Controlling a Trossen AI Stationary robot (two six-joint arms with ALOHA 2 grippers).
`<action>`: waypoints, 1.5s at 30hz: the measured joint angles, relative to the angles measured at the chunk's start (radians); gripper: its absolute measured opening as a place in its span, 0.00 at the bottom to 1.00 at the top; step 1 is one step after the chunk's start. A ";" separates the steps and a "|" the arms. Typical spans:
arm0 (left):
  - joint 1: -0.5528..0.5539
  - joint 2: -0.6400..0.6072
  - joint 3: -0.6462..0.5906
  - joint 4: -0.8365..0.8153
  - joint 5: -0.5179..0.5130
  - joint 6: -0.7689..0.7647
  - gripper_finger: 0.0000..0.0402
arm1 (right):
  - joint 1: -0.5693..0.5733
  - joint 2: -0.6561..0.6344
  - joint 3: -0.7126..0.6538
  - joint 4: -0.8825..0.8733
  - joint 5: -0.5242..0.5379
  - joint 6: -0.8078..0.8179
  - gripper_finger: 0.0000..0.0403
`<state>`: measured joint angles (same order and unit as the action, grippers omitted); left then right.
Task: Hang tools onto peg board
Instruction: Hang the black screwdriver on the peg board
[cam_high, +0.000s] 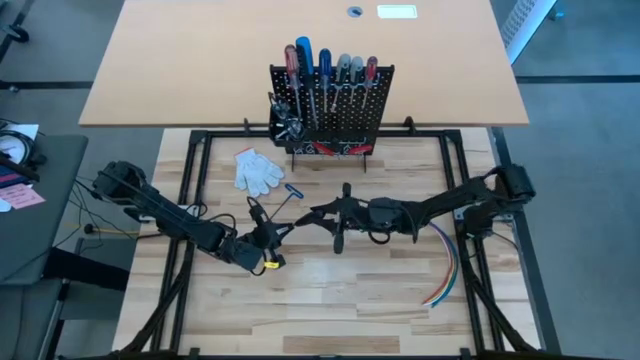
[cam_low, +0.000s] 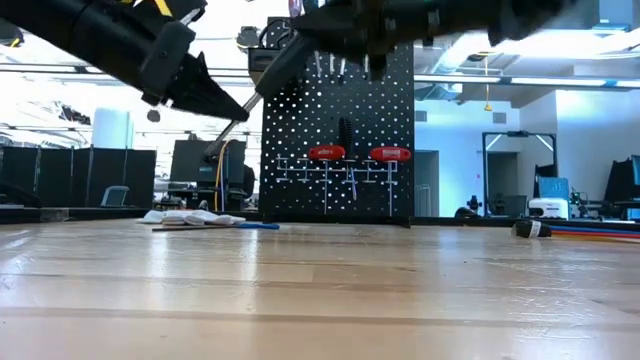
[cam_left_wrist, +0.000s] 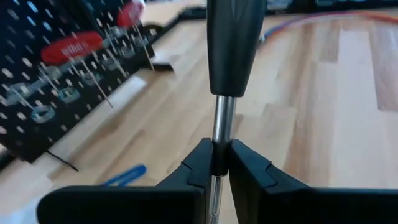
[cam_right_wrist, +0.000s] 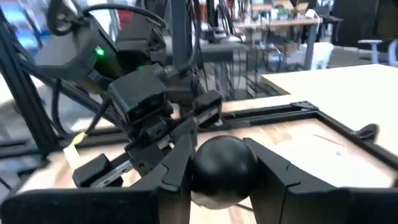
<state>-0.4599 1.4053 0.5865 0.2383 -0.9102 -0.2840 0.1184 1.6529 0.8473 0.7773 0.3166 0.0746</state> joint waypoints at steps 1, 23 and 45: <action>-0.004 -0.001 0.002 -0.011 -0.009 0.002 0.08 | -0.004 -0.020 0.029 -0.079 0.019 -0.016 0.28; -0.023 -0.041 0.017 -0.461 0.006 -0.356 0.30 | -0.201 -0.060 0.487 -0.757 0.291 -0.162 0.28; -0.023 -0.037 0.017 -0.457 0.007 -0.356 0.30 | -0.321 0.037 0.488 -0.757 0.153 -0.109 0.28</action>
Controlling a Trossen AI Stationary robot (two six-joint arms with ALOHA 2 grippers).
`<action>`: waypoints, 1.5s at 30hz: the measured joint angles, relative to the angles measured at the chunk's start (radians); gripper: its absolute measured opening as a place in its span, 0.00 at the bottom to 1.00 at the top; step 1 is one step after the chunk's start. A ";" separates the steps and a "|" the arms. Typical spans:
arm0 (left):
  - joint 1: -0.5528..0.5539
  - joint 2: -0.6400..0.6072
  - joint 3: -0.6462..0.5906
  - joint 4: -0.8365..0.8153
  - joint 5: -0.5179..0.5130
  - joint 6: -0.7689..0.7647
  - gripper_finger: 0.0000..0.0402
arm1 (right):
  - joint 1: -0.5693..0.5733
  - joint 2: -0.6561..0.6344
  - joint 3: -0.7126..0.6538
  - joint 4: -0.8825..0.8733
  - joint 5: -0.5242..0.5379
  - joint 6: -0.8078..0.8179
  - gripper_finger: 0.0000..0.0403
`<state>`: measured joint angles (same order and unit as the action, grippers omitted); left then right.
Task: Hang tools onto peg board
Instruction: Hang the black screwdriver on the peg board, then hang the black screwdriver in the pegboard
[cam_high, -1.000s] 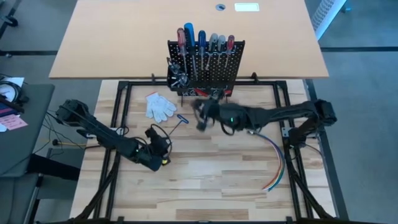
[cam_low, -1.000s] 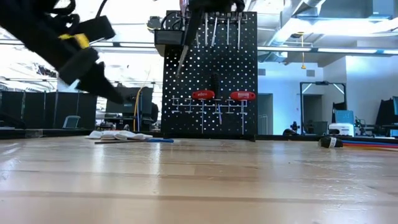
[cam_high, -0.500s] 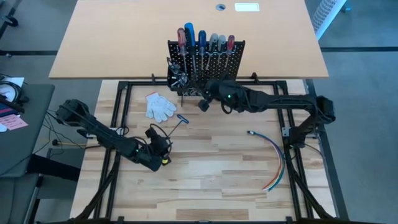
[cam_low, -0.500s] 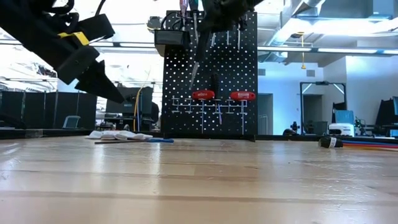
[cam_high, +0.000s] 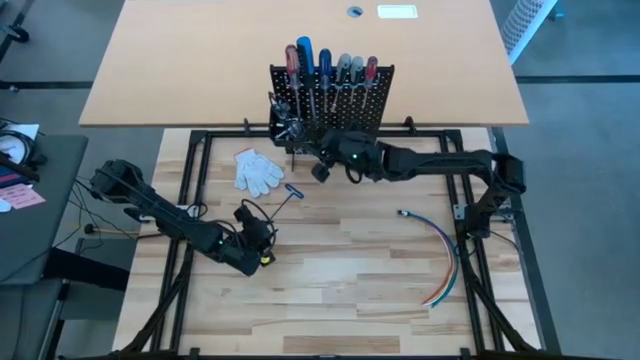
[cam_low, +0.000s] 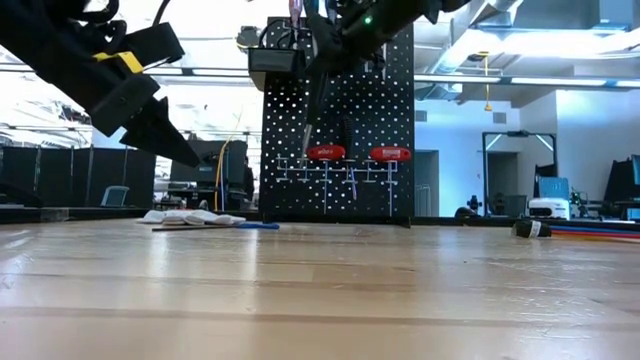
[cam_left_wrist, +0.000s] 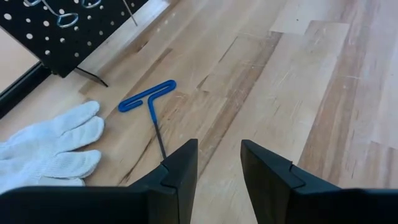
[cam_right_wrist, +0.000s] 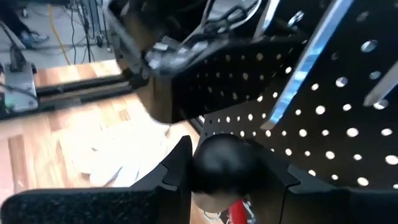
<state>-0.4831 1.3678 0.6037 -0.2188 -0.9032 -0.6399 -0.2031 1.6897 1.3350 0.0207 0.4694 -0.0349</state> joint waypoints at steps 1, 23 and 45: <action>0.000 0.000 0.000 0.000 0.000 0.000 0.30 | 0.003 -0.001 0.000 0.007 -0.001 0.001 0.28; 0.000 0.000 0.000 0.008 0.000 -0.002 0.30 | -0.030 -0.008 0.001 -0.023 -0.023 0.020 0.28; 0.000 0.000 0.000 0.008 0.000 -0.001 0.30 | -0.088 0.002 0.001 0.023 -0.071 0.060 0.39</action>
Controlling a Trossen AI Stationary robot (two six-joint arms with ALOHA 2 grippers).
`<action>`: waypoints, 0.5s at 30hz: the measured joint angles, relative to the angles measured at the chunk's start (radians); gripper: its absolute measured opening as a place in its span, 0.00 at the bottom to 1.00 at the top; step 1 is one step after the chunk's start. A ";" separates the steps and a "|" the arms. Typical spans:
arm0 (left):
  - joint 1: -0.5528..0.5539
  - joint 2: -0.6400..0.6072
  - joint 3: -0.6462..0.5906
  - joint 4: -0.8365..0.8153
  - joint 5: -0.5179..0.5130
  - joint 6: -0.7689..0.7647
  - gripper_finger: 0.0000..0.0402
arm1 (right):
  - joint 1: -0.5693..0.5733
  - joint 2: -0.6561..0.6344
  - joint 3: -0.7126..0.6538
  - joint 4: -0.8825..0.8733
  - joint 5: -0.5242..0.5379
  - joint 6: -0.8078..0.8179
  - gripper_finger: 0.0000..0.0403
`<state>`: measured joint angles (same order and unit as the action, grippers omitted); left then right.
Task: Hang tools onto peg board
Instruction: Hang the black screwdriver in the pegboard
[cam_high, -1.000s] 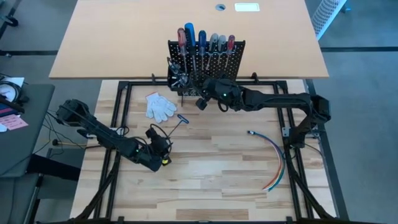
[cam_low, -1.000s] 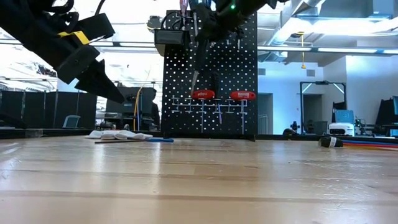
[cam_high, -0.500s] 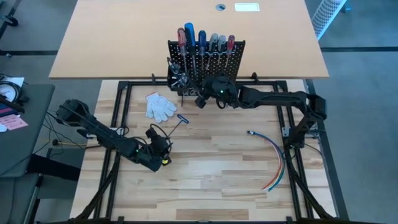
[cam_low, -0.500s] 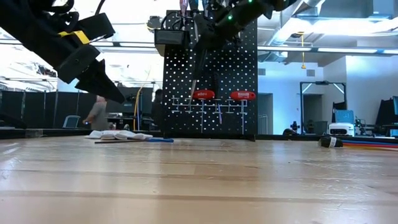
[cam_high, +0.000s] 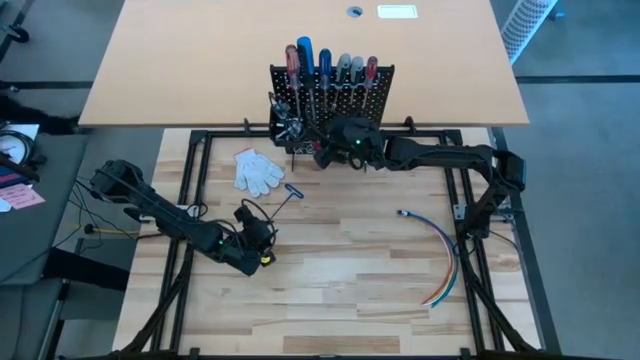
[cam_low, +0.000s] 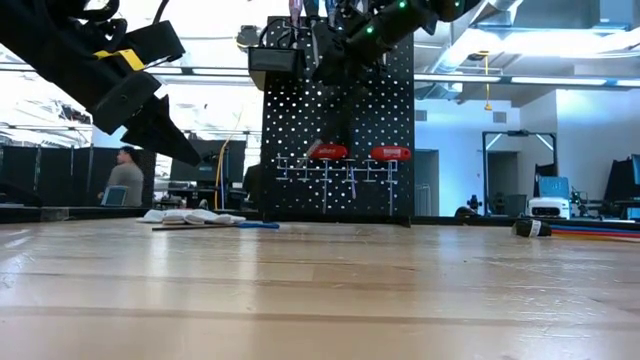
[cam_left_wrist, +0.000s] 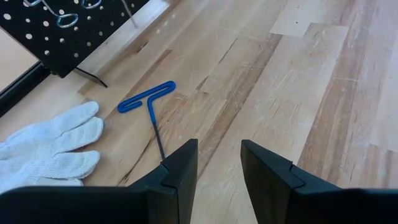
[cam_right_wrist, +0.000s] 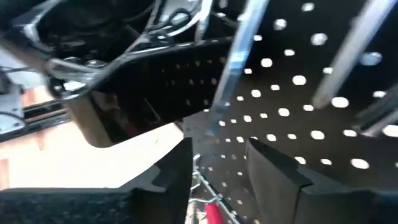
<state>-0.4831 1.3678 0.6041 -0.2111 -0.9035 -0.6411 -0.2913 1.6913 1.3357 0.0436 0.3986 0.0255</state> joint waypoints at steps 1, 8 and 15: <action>0.000 0.000 0.000 0.000 0.000 0.000 0.30 | 0.000 0.000 0.000 0.001 -0.011 -0.003 0.37; 0.000 0.000 0.000 -0.001 0.000 0.000 0.30 | 0.043 -0.048 -0.001 -0.065 -0.008 -0.129 0.22; 0.000 0.000 0.000 -0.001 0.006 0.000 0.30 | 0.142 -0.119 0.001 -0.280 -0.006 -0.147 0.15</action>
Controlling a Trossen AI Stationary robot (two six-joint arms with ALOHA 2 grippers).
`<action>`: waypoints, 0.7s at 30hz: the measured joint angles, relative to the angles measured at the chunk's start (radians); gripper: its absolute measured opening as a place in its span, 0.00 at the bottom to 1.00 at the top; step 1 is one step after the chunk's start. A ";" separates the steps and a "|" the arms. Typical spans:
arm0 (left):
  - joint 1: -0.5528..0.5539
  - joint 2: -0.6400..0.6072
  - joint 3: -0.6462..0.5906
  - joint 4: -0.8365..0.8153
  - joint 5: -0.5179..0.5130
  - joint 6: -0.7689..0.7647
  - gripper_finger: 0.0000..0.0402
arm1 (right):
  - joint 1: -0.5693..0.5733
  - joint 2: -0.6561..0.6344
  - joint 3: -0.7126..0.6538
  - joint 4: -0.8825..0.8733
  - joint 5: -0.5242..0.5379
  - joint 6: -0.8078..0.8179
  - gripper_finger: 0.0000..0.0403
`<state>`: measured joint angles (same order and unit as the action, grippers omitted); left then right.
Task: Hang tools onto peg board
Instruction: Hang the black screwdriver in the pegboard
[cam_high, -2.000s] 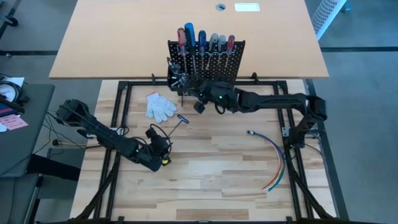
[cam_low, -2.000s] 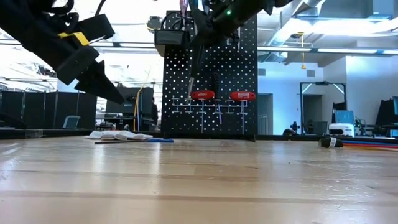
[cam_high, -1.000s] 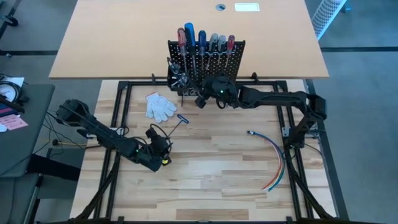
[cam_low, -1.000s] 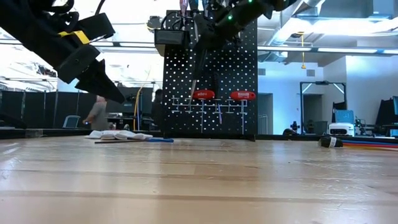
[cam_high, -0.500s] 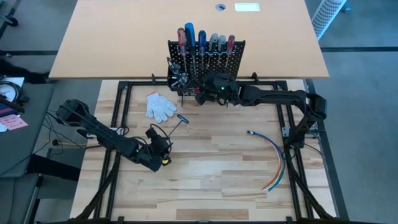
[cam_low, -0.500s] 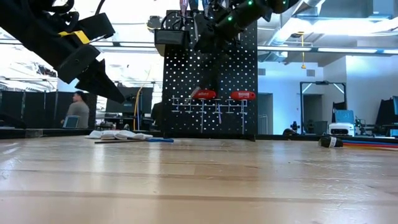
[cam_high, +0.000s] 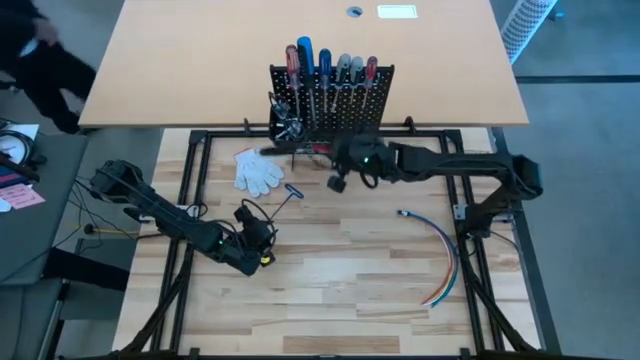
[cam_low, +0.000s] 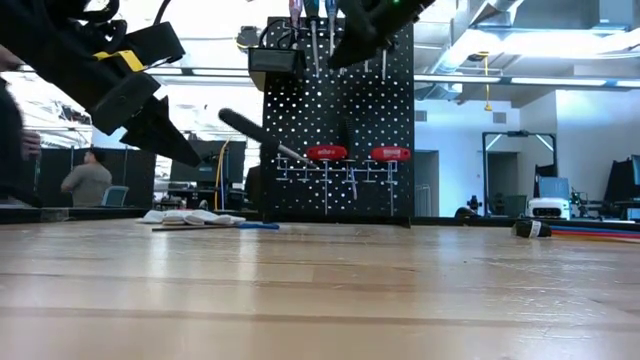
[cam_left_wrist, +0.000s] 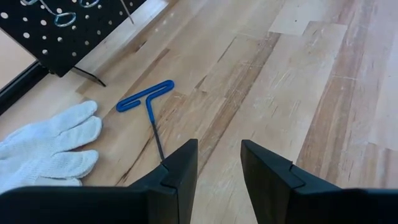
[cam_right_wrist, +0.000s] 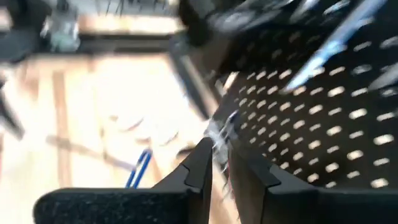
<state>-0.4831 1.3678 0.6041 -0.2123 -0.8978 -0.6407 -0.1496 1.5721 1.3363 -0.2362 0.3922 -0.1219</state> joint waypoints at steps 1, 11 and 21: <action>0.000 0.000 0.000 0.000 0.000 0.000 0.30 | 0.017 0.001 -0.001 -0.023 0.001 0.000 0.14; -0.031 0.000 0.001 -0.131 0.014 -0.039 0.29 | 0.109 0.004 -0.266 0.189 0.007 0.024 0.10; 0.029 -0.055 -0.132 -0.148 -0.079 -0.184 0.12 | 0.126 0.004 -0.536 0.516 0.007 0.141 0.07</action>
<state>-0.4545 1.3128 0.4723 -0.3602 -0.9771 -0.8250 -0.0238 1.5757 0.7999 0.2801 0.3991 0.0194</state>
